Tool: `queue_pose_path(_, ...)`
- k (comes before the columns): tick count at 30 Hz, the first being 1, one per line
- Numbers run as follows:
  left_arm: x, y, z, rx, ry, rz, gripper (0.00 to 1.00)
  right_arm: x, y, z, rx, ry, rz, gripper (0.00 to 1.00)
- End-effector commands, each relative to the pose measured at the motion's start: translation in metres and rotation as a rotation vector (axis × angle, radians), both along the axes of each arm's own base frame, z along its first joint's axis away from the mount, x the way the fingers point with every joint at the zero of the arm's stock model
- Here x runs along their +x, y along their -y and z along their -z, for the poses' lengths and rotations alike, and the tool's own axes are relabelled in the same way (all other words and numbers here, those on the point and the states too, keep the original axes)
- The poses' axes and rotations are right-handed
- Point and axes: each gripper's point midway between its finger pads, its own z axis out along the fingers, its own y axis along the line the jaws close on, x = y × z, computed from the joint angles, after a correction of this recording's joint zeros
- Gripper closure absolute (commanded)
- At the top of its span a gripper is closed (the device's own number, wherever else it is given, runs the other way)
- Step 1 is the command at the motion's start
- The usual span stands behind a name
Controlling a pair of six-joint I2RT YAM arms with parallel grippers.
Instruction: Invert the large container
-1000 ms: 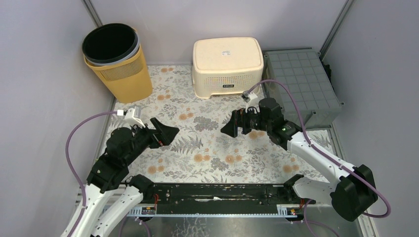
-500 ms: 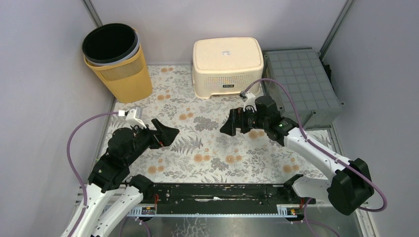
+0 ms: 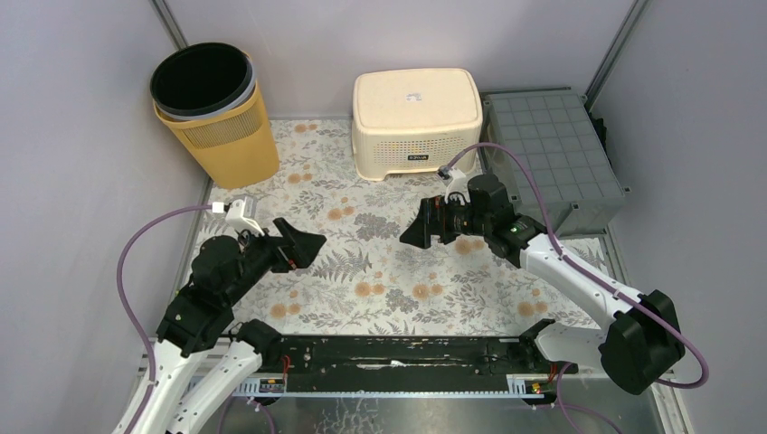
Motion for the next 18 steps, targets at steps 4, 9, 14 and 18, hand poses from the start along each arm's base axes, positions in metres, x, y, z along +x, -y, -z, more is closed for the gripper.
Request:
queue_pose_path(4, -0.001, -0.006, -0.010, 0.002, 0.051, -0.013, 0.00, -0.005, -0.009, -0.019, 0.069, 0.040, -0.047, 0.01)
queue_pose_path(9, -0.004, -0.014, -0.018, 0.012, 0.085, -0.044, 0.00, -0.004, -0.009, -0.016, 0.067, 0.025, -0.037, 0.01)
queue_pose_path(14, -0.004, -0.018, -0.020, 0.020, 0.088, -0.057, 0.00, -0.004, -0.010, -0.014, 0.073, 0.016, -0.031, 0.01)
queue_pose_path(18, -0.004, -0.017, -0.020, 0.022, 0.086, -0.054, 0.00, -0.005, -0.011, -0.013, 0.078, 0.009, -0.038, 0.01)
